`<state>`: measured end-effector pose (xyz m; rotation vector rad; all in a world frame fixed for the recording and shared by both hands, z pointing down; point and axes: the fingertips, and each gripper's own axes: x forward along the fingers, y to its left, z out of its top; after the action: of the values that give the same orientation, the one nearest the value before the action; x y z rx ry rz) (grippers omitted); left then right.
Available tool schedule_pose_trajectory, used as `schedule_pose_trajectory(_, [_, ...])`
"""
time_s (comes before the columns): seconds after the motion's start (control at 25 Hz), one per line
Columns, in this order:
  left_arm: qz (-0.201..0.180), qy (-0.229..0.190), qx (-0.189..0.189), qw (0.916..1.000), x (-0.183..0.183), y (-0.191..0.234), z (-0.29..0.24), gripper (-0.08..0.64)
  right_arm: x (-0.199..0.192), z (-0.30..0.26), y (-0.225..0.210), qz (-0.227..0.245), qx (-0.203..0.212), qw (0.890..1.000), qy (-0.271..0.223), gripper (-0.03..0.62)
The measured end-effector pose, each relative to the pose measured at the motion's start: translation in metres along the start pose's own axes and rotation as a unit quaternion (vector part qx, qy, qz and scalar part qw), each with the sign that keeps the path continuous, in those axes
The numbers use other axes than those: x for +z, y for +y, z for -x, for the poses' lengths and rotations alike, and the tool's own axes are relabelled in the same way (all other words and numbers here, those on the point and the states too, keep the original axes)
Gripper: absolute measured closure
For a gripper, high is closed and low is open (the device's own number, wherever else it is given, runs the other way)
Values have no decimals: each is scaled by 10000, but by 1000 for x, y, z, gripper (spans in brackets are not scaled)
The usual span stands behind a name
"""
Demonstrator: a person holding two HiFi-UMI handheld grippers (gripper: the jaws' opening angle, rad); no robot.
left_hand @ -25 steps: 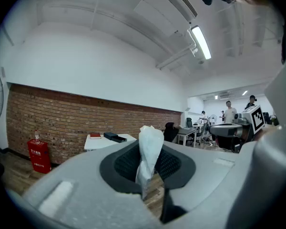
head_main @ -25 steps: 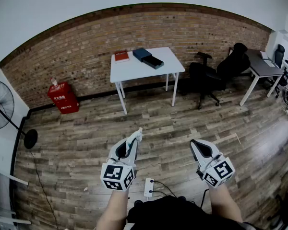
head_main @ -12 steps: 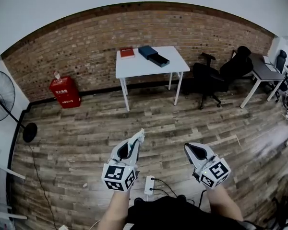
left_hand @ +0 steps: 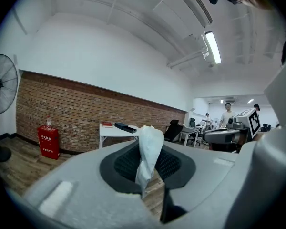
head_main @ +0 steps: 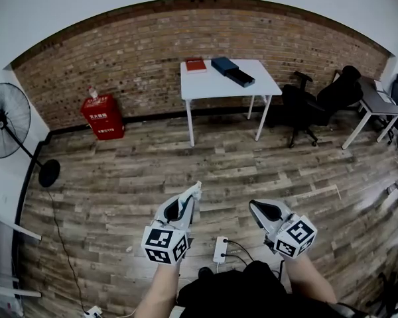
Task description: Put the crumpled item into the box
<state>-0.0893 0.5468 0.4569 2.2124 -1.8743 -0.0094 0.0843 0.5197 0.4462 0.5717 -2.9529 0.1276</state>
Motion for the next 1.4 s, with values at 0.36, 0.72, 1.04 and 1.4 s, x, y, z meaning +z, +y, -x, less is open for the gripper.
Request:
schedule_pose_trajectory(0.36, [151,42,-336,9993,-5,19,-21,493,-17,-16,4,-219,-160,9991,326,592])
schedule_pose_trajectory(0.72, [14,325,-493,9983,-1,-2,-84,492,-33,-17,-69,-645,-310,9969,327,592])
schedule_pose_trajectory(1.04, [-148,620,-574,9963,13,-30,-185,492,-22,-31,-162,-698,-111,9973,186,592])
schedule_pose_trajectory(1.4, [-459,733,-614,9944,46,-82,-308,492,-3,13,-298,-989,-362,9944,-88,592])
